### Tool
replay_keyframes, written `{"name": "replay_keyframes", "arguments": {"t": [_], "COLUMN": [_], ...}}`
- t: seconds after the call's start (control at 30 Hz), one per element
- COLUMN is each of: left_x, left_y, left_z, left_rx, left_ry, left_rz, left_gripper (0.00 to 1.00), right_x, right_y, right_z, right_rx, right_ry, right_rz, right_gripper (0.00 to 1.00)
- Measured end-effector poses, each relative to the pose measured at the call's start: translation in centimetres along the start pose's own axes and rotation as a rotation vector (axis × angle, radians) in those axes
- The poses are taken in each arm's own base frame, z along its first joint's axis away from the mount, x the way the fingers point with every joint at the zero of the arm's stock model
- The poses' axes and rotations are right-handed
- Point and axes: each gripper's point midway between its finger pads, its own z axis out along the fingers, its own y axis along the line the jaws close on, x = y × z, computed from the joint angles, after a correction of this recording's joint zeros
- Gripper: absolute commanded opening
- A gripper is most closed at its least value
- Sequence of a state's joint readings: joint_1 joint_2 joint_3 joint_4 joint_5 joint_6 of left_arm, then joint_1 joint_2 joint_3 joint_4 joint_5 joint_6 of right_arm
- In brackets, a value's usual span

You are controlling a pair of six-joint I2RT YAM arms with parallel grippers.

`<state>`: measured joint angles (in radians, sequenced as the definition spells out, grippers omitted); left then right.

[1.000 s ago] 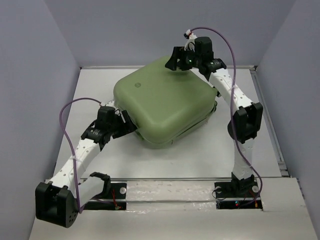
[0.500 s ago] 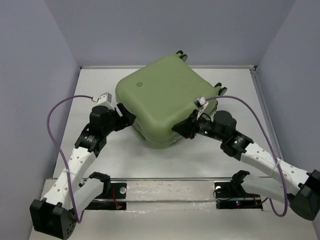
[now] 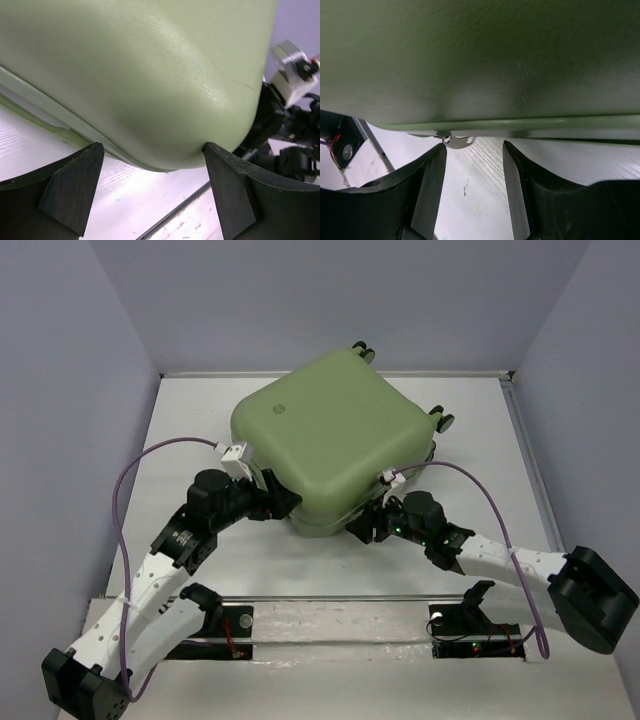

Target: Pack the luggage

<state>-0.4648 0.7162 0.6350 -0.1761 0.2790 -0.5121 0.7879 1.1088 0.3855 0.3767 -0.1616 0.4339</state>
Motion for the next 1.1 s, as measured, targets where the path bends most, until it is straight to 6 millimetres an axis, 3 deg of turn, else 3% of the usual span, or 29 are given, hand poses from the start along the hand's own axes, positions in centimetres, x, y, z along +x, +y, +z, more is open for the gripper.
{"name": "replay_keyframes", "arguments": {"t": [0.17, 0.37, 0.63, 0.87, 1.1], "left_x": [1.7, 2.0, 2.0, 2.0, 2.4], "left_y": [-2.0, -2.3, -2.7, -3.1, -3.6], "left_z": [0.7, 1.4, 2.1, 3.0, 4.4], "left_rx": [0.084, 0.099, 0.107, 0.111, 0.104], "left_ry": [0.069, 0.084, 0.081, 0.077, 0.099], "left_rz": [0.024, 0.030, 0.024, -0.008, -0.056], "left_gripper": [0.98, 0.98, 0.97, 0.97, 0.97], "right_x": [0.0, -0.2, -0.7, -0.1, 2.3], "right_y": [-0.4, -0.7, 0.3, 1.1, 5.6], "right_z": [1.4, 1.6, 1.9, 1.7, 3.3], "right_rx": [-0.001, 0.012, 0.006, 0.048, 0.166], "right_ry": [-0.019, -0.086, -0.186, -0.235, -0.213], "right_rz": [-0.003, -0.001, -0.008, -0.012, -0.098], "right_gripper": [0.52, 0.39, 0.08, 0.07, 0.07]}}
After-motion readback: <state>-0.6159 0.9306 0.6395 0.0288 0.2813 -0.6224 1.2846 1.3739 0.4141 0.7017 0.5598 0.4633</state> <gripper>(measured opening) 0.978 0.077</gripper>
